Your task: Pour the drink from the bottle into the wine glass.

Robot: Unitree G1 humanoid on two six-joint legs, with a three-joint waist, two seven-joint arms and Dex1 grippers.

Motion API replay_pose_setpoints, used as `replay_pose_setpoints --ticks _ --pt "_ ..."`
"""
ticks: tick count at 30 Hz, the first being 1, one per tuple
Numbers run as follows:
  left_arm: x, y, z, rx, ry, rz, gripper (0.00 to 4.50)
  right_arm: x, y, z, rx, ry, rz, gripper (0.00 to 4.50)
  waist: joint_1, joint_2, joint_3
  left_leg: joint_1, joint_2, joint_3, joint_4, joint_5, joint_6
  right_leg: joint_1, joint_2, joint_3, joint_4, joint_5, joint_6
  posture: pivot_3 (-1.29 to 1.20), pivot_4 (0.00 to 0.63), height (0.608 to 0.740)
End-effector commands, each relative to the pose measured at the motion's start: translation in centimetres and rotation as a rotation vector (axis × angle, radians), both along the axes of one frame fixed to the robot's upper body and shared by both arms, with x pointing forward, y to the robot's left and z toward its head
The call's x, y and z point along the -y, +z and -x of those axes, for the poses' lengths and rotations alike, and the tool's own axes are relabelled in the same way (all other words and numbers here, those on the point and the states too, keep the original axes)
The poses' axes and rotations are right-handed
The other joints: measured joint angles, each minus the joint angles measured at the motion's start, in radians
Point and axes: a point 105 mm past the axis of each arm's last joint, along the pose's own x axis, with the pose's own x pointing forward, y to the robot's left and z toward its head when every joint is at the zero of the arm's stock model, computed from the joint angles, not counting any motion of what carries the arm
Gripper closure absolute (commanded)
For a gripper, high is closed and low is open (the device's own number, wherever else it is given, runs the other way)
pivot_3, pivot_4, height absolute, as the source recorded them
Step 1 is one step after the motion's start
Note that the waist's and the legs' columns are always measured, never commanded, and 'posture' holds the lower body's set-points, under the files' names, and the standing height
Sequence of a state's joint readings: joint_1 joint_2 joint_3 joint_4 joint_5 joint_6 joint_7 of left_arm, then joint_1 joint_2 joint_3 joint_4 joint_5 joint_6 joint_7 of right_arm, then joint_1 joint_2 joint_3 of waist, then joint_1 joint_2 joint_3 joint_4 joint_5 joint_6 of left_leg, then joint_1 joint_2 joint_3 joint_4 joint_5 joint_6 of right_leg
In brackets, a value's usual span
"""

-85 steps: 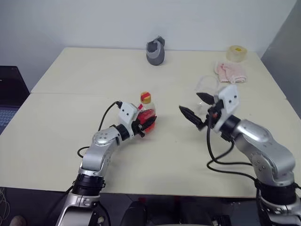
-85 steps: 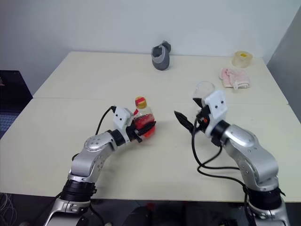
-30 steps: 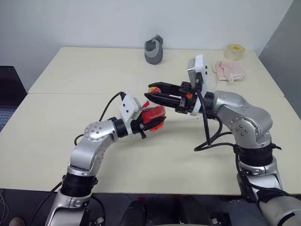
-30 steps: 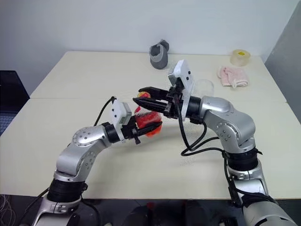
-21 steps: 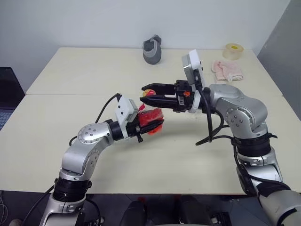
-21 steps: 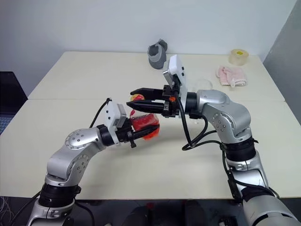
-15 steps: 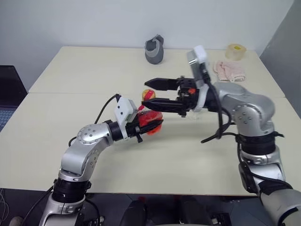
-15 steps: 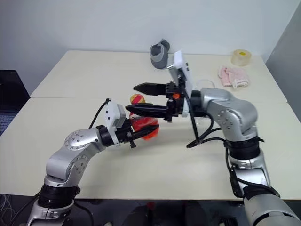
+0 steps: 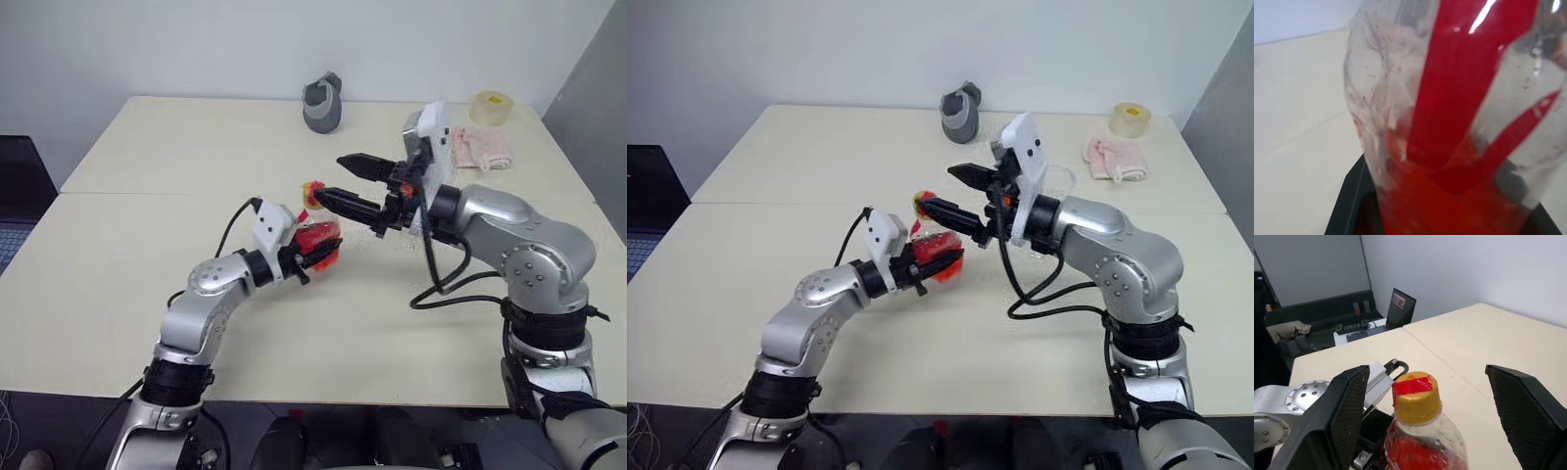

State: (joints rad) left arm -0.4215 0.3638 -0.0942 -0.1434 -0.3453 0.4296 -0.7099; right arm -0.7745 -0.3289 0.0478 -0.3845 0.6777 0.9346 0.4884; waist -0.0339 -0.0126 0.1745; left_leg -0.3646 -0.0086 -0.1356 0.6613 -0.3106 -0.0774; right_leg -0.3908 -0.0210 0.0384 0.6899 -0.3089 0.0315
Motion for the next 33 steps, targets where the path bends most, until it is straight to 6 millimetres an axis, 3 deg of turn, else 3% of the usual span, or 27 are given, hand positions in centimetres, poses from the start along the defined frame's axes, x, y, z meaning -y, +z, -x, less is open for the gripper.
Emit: replay_pose_setpoints --ticks 1,13,16,23,33 --pt "0.7 1.9 -0.5 0.088 -0.020 0.018 2.74 -0.7 1.6 0.2 0.079 -0.009 -0.034 0.46 0.001 0.000 0.000 0.000 0.000 0.000 0.000 0.000 0.000 0.000 0.000 0.000 0.000 0.000 0.000 0.00 0.150 0.740" --pt "1.1 1.7 -0.4 0.098 -0.047 0.014 2.74 -1.1 1.7 -0.3 0.074 -0.023 -0.047 0.46 0.000 0.000 0.000 0.000 0.000 0.000 0.000 0.000 0.000 0.000 0.000 0.000 0.000 0.000 0.000 0.00 0.150 0.740" --pt "1.2 1.8 -0.4 0.098 -0.049 0.015 2.74 -1.2 1.5 -0.3 0.072 -0.016 -0.039 1.04 0.000 0.000 0.000 0.000 0.000 0.000 0.000 0.000 0.000 0.000 0.000 0.000 0.000 0.000 0.000 0.00 0.150 0.740" --pt "0.9 2.0 -0.8 0.103 -0.035 0.016 2.74 -1.5 0.8 0.3 0.053 0.036 -0.013 3.35 0.000 0.000 0.000 0.000 0.000 0.000 0.000 0.000 0.000 0.000 0.000 0.000 0.000 0.000 0.000 0.00 0.150 0.740" --pt "1.2 2.5 -0.1 0.105 -0.067 0.029 2.74 -1.4 1.3 0.4 0.070 0.081 -0.017 3.34 0.000 0.000 0.000 0.000 0.000 0.000 0.000 0.000 0.000 0.000 0.000 0.000 0.000 0.000 0.000 0.00 0.150 0.740"
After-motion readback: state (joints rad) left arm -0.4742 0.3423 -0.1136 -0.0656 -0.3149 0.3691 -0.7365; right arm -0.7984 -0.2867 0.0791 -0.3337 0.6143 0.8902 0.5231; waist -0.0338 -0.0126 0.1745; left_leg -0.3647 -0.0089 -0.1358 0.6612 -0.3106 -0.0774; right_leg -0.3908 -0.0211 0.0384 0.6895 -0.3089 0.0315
